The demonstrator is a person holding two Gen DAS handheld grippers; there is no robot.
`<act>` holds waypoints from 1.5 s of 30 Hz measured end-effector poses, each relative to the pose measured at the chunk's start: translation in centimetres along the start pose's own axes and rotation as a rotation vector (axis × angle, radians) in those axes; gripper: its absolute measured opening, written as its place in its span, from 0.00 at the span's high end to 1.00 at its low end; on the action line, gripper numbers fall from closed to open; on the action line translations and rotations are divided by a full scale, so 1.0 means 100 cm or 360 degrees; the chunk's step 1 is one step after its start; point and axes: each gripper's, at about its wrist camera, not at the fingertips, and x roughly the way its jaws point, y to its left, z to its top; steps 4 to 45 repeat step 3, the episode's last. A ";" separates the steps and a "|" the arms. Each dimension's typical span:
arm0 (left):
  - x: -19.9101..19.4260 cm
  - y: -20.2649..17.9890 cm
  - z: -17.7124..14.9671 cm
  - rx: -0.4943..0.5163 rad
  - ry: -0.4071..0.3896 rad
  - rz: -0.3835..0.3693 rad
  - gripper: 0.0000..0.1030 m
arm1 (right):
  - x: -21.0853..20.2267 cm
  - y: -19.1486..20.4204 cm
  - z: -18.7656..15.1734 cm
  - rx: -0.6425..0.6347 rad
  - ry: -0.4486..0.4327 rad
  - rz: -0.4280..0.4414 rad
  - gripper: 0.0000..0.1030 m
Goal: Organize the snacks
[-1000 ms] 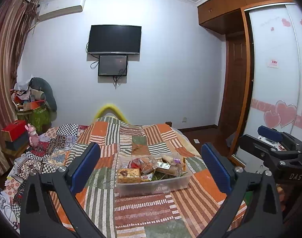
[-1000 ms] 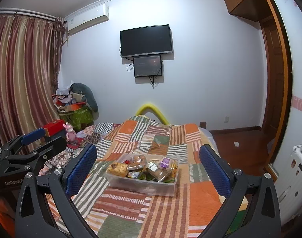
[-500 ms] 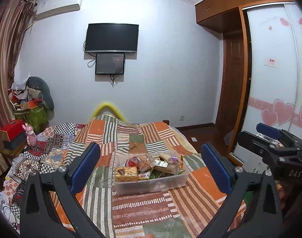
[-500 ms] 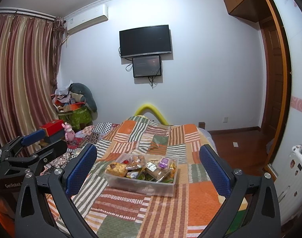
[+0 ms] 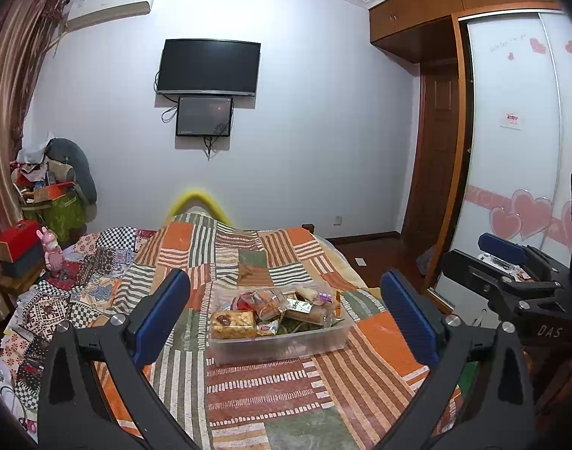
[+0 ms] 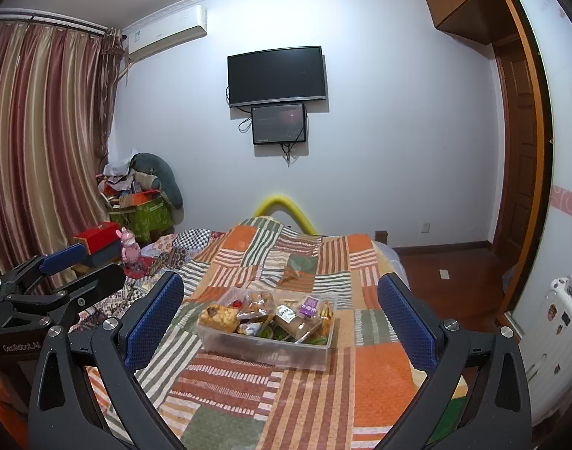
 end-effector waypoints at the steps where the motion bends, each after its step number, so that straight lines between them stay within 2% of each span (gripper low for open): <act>1: 0.000 0.000 0.000 0.0001 0.0000 0.0001 0.00 | 0.000 0.000 0.000 -0.0002 0.0003 -0.0001 0.00; 45: 0.000 0.001 -0.001 -0.0001 0.0003 -0.0002 0.00 | 0.001 0.000 0.000 -0.0004 0.0006 0.0000 0.00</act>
